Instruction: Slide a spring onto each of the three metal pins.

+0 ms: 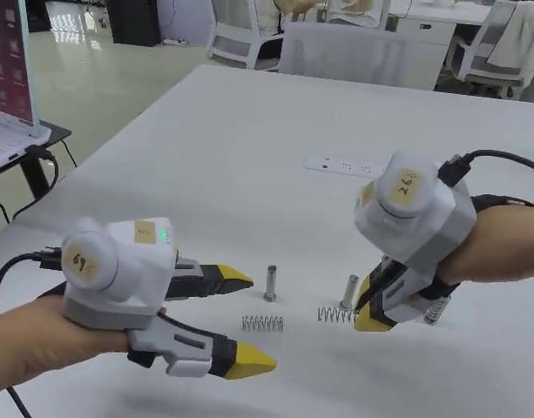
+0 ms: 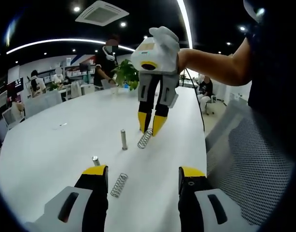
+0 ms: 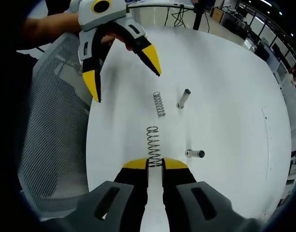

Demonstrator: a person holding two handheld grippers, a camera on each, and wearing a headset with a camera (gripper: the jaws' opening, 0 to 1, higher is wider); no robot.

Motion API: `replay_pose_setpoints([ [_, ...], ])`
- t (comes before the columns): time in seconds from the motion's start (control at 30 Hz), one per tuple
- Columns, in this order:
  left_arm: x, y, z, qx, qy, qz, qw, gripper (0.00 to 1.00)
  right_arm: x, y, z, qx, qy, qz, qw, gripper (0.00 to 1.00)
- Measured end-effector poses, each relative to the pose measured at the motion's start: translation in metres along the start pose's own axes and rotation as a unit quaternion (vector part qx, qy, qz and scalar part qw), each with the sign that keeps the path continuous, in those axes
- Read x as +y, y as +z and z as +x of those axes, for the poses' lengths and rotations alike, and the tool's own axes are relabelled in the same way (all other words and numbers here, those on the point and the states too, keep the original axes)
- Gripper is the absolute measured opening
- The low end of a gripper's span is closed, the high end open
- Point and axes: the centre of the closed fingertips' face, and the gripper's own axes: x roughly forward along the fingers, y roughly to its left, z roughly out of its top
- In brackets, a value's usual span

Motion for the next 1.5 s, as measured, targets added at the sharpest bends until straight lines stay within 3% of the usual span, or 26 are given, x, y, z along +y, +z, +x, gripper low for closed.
replay_pose_setpoints([
  [0.23, -0.002, 0.006, 0.001, 0.003, -0.014, 0.008, 0.9999, 0.46, 0.000, 0.009, -0.008, -0.003, -0.004, -0.009, 0.9999, 0.08],
  [0.57, -0.004, 0.023, 0.010, -0.007, -0.027, 0.022, 0.9994, 0.36, 0.005, 0.017, -0.009, -0.004, 0.001, -0.019, 0.9998, 0.08],
  [1.5, -0.009, 0.018, 0.018, -0.014, -0.030, 0.034, 0.9989, 0.19, 0.018, 0.043, -0.008, -0.008, 0.012, -0.061, 0.9980, 0.08],
])
